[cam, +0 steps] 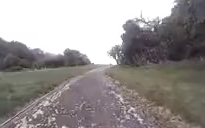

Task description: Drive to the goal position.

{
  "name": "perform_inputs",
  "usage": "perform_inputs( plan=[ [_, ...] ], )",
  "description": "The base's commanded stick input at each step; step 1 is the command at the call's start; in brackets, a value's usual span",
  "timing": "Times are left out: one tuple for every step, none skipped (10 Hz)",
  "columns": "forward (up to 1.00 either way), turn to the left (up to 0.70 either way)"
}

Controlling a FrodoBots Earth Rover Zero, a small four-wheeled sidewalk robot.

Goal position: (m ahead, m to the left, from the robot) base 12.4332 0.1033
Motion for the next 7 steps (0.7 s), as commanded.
perform_inputs(
  plan=[
    [0.85, 0.00],
    [0.85, 0.00],
    [0.85, 0.00],
    [0.85, 0.00],
    [0.85, 0.00],
    [0.85, 0.00],
    [0.85, 0.00]
  ],
)
